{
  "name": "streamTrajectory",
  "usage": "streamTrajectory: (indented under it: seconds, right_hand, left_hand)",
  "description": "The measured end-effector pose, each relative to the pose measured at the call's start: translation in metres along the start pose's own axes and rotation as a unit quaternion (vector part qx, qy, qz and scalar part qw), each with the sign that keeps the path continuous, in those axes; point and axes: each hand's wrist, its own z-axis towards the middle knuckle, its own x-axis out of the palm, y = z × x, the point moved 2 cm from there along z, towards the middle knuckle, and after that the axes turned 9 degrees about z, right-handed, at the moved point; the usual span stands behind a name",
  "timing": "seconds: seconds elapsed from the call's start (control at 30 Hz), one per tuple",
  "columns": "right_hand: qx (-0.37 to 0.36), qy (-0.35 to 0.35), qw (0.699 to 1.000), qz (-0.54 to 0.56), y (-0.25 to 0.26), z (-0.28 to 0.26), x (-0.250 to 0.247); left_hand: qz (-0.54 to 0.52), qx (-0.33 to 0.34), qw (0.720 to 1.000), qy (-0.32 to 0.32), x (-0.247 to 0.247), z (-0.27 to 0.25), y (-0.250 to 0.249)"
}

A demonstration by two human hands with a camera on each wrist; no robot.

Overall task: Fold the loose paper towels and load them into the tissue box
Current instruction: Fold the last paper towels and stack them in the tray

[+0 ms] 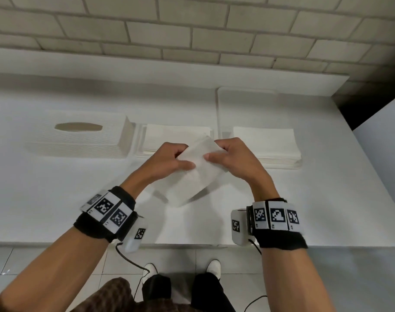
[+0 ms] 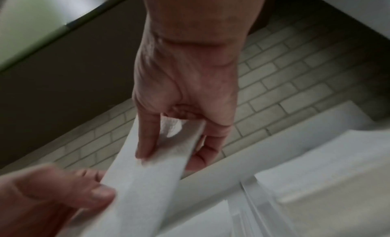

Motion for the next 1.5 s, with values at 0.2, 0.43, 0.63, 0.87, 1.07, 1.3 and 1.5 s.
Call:
streamTrajectory:
  seconds: [0.2,0.43,0.63,0.87,1.07,1.3,1.5]
  right_hand:
    - [0.067,-0.109,0.95,0.287,-0.039,-0.016,-0.018]
    - [0.098,-0.142,0.939,0.298,-0.082,-0.016,0.012]
    - [0.082,-0.156,0.963,0.202,-0.092,-0.017,0.016]
    - [0.075,-0.131,0.975,0.162,-0.098,-0.022,0.027]
    - [0.073,-0.13,0.979,0.141,-0.105,-0.021,0.027]
    - [0.062,-0.159,0.977,0.131,-0.092,-0.005,0.02]
    - [0.03,-0.221,0.968,0.111,-0.037,0.068,0.003]
  left_hand:
    - [-0.291,-0.034,0.955,0.034,-0.036,-0.004,0.032]
    - [-0.259,-0.124,0.955,-0.072,-0.006,-0.006,0.058]
    - [-0.195,-0.068,0.97,-0.128,-0.012,-0.011,0.066]
    - [-0.175,-0.104,0.97,-0.136,0.0,-0.017,0.085]
    - [-0.174,-0.099,0.97,-0.135,-0.001,-0.019,0.09]
    - [-0.166,-0.109,0.961,-0.195,-0.012,-0.006,0.08]
    - [-0.135,-0.102,0.94,-0.295,-0.061,0.046,0.044]
